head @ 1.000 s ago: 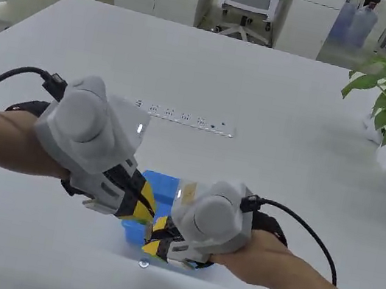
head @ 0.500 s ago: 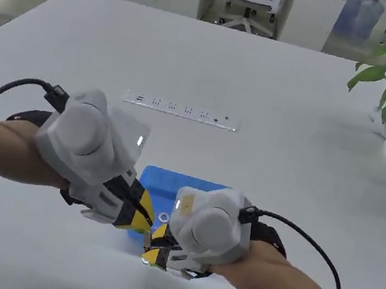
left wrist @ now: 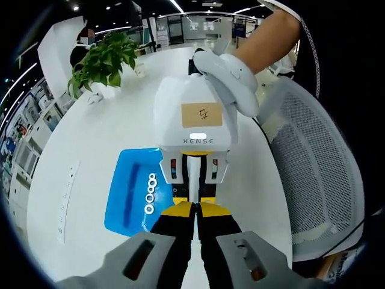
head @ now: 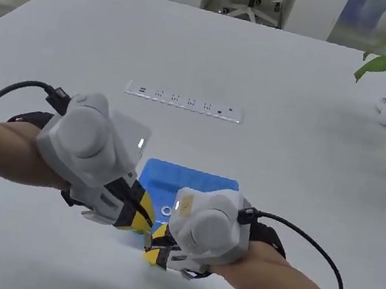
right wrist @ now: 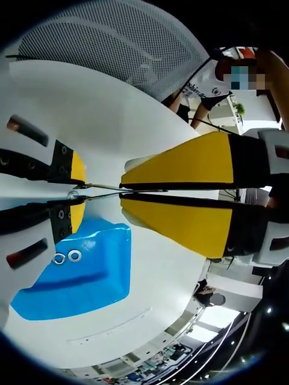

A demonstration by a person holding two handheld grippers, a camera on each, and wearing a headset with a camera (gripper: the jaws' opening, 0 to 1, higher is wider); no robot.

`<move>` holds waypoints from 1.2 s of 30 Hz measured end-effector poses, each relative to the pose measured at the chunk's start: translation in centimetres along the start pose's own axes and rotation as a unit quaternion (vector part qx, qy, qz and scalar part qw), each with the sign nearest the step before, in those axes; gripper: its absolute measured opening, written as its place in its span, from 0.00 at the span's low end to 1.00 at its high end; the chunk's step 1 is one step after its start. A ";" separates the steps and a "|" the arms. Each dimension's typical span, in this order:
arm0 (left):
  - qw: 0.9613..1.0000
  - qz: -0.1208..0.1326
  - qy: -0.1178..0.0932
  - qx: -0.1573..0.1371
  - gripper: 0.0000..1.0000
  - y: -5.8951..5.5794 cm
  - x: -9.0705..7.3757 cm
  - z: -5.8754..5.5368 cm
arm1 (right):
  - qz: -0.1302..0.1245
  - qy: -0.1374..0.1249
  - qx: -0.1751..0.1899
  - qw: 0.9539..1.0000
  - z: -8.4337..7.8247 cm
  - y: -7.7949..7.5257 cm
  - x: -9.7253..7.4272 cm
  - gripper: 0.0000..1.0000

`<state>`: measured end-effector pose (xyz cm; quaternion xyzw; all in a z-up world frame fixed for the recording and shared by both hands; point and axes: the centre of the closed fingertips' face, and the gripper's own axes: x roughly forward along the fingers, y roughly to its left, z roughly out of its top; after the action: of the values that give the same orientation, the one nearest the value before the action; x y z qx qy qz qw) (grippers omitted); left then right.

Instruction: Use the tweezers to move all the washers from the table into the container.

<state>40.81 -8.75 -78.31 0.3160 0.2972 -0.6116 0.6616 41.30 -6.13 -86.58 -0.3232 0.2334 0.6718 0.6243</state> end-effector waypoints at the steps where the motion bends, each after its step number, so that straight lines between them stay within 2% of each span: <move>1: 1.000 -0.001 0.001 0.000 0.05 0.0 0.1 -0.1 | -0.001 0.000 -0.001 1.000 -0.1 0.0 0.1 0.12; 9: 1.000 -0.003 0.002 0.001 0.05 0.0 0.4 -0.3 | 0.001 0.003 -0.002 1.000 -0.3 0.0 0.4 0.12; 21: 1.000 0.003 -0.006 -0.004 0.05 0.4 0.5 0.0 | 0.002 0.004 0.000 1.000 -0.4 -0.2 0.5 0.13; 36: 1.000 0.005 -0.004 -0.004 0.05 0.7 0.6 -0.1 | -0.001 -0.006 0.006 1.000 0.1 -0.2 0.2 0.13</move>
<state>41.56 -9.05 -78.81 0.3127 0.2951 -0.6086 0.6669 41.52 -5.90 -86.58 -0.3152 0.2335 0.6719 0.6282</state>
